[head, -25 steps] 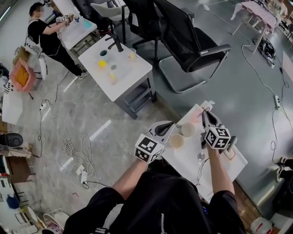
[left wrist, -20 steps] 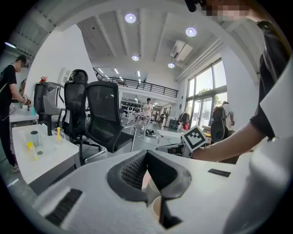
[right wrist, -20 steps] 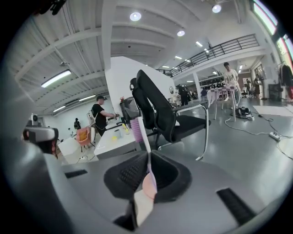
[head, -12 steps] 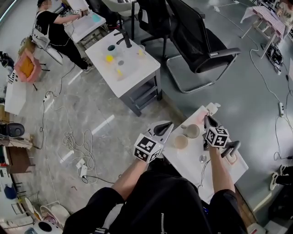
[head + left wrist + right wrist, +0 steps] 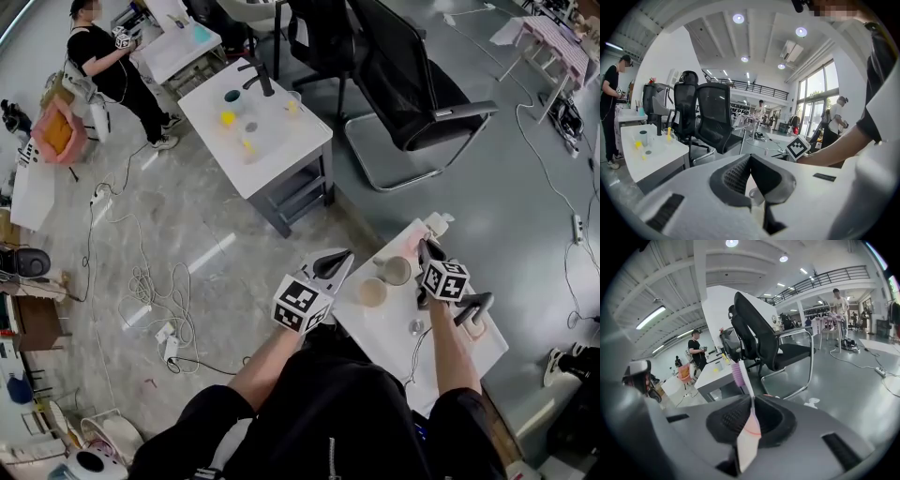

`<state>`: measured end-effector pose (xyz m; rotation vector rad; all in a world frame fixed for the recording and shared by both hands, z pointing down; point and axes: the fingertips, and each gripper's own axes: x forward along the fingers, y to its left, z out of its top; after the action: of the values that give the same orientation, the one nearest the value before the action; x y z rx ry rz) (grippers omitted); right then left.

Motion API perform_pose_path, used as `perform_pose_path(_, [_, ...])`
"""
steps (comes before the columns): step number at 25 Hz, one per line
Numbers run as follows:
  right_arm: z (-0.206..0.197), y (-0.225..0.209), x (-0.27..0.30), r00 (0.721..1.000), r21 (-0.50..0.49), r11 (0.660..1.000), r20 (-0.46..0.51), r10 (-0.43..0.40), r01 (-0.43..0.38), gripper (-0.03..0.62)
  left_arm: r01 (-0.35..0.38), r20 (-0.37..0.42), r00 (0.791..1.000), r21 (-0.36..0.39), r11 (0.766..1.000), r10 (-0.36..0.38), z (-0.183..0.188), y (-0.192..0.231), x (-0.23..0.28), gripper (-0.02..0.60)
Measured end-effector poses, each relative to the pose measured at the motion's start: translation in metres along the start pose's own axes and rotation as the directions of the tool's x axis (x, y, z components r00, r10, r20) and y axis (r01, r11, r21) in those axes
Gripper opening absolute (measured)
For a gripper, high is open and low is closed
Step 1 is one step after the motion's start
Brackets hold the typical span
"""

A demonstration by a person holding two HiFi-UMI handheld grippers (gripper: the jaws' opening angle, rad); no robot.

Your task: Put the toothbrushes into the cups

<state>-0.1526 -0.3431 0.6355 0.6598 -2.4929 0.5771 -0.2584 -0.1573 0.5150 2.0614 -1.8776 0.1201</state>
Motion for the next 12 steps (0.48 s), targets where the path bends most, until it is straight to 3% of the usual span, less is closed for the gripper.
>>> perform_pose_path(12, [0.0037,-0.0039,0.0031,1.0,0.031,0.999,-0.001,-0.03,0.03,0.055,-0.009,0.005,1.0,-0.008,1.0,0.009,-0.0003,0.0067,-0.0078,0.002])
